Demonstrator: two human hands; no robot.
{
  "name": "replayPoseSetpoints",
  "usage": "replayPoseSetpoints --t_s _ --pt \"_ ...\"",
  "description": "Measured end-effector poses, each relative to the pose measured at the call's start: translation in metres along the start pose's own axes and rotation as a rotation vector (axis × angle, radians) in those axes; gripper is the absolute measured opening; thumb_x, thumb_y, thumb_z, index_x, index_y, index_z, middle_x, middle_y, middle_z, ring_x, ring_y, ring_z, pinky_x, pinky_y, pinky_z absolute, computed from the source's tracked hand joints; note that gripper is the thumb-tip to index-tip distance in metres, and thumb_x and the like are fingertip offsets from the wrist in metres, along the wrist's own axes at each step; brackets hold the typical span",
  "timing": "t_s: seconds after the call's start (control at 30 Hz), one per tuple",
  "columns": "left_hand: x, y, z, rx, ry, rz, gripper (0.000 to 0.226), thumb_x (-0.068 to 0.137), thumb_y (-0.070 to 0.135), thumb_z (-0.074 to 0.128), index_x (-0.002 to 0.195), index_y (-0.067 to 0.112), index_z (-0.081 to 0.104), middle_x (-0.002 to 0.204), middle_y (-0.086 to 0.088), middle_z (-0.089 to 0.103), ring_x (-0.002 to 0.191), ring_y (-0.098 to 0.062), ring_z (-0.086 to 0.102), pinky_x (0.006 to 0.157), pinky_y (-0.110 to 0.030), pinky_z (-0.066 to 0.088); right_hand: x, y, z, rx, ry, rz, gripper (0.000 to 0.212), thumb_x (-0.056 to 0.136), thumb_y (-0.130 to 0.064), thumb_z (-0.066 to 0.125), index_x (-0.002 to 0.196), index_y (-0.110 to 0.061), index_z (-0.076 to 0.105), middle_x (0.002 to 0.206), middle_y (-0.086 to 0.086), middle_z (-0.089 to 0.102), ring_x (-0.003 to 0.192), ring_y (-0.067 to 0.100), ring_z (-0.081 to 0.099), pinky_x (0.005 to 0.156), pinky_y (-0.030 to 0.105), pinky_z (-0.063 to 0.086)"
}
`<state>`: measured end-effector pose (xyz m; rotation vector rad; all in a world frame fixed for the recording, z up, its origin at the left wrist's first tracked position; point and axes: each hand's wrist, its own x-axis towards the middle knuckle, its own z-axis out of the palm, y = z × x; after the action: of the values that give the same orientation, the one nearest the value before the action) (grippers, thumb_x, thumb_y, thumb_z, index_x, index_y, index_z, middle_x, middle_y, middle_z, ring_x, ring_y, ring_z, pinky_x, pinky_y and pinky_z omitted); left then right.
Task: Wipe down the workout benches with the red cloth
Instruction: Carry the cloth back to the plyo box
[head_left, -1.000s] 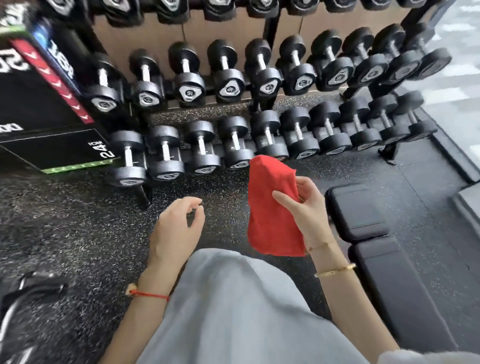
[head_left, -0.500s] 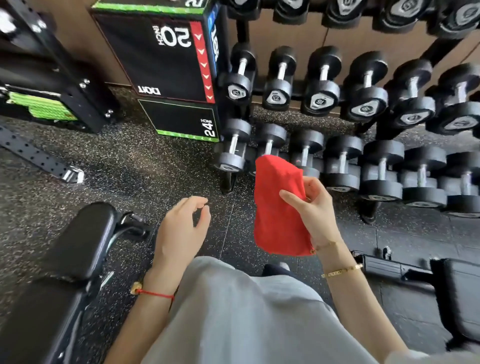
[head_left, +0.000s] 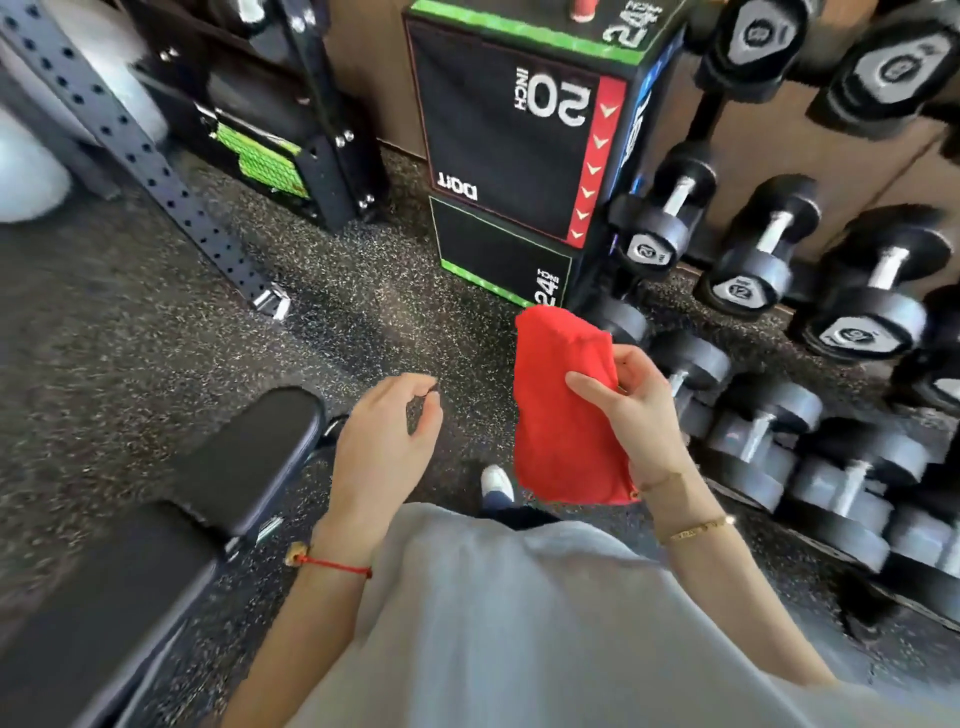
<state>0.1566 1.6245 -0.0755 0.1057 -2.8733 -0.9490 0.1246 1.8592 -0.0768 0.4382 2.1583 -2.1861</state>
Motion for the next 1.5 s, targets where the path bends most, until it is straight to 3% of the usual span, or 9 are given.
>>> replayPoseSetpoints --t_s 0.1,0.17,0.3,0.53,0.8,1.1,1.5 --pt "0.06 -0.005 -0.006 0.013 0.045 -0.019 0.022 0.097 0.027 0.054 0.116 0.022 0.065 0.107 0.009 0.068 0.084 -0.01 0.055 0.081 -0.013 0.035 0.064 -0.018 0.028 -0.003 -0.047 -0.031 0.026 0.077 -0.008 0.077 0.094 -0.02 0.062 0.091 0.0 0.069 0.081 0.01 0.064 0.077 0.032 0.054" --pt "0.099 -0.009 -0.01 0.021 0.056 -0.036 0.023 0.098 0.027 0.053 0.117 0.021 0.064 0.107 0.008 0.068 0.092 -0.013 0.059 0.082 -0.012 0.032 0.104 -0.031 0.047 0.01 -0.077 -0.051 0.027 0.076 -0.006 0.076 0.093 -0.021 0.061 0.089 -0.002 0.068 0.081 0.01 0.063 0.076 0.031 0.053" --pt "0.168 -0.016 -0.017 0.02 0.073 -0.074 0.024 0.098 0.025 0.054 0.117 0.019 0.065 0.108 0.004 0.069 0.104 -0.016 0.062 0.09 -0.024 0.042 0.173 -0.051 0.082 -0.002 -0.118 -0.059 0.028 0.077 -0.006 0.076 0.096 -0.018 0.061 0.097 0.007 0.067 0.087 0.016 0.062 0.085 0.039 0.052" --pt "0.271 -0.04 -0.019 -0.004 0.056 -0.104 0.024 0.097 0.025 0.055 0.118 0.019 0.065 0.108 0.006 0.069 0.103 -0.013 0.062 0.088 -0.029 0.048 0.265 -0.068 0.127 -0.056 -0.123 -0.027 0.028 0.075 -0.012 0.079 0.095 -0.022 0.062 0.093 -0.002 0.07 0.083 0.007 0.065 0.074 0.025 0.051" --pt "0.425 -0.091 -0.029 -0.012 -0.035 -0.005 0.027 0.098 0.027 0.053 0.121 0.017 0.064 0.114 0.005 0.068 0.106 -0.01 0.061 0.091 -0.024 0.048 0.376 -0.086 0.203 -0.031 -0.011 -0.004 0.032 0.076 -0.009 0.078 0.103 -0.012 0.062 0.094 0.0 0.069 0.084 0.01 0.064 0.076 0.027 0.052" --pt "0.616 -0.149 -0.071 0.059 -0.129 0.19 0.028 0.098 0.025 0.054 0.12 0.015 0.066 0.115 0.003 0.069 0.108 -0.014 0.063 0.096 -0.032 0.05 0.494 -0.111 0.325 0.089 0.159 0.03 0.031 0.076 -0.012 0.078 0.101 -0.015 0.062 0.091 -0.003 0.07 0.082 0.01 0.065 0.075 0.028 0.052" --pt "0.788 -0.164 -0.066 0.016 -0.267 0.314 0.028 0.099 0.026 0.053 0.122 0.016 0.065 0.116 0.003 0.069 0.109 -0.012 0.062 0.095 -0.031 0.051 0.617 -0.146 0.376 0.086 0.362 0.037 0.029 0.075 -0.017 0.079 0.098 -0.019 0.062 0.095 -0.001 0.07 0.085 0.011 0.066 0.077 0.03 0.054"
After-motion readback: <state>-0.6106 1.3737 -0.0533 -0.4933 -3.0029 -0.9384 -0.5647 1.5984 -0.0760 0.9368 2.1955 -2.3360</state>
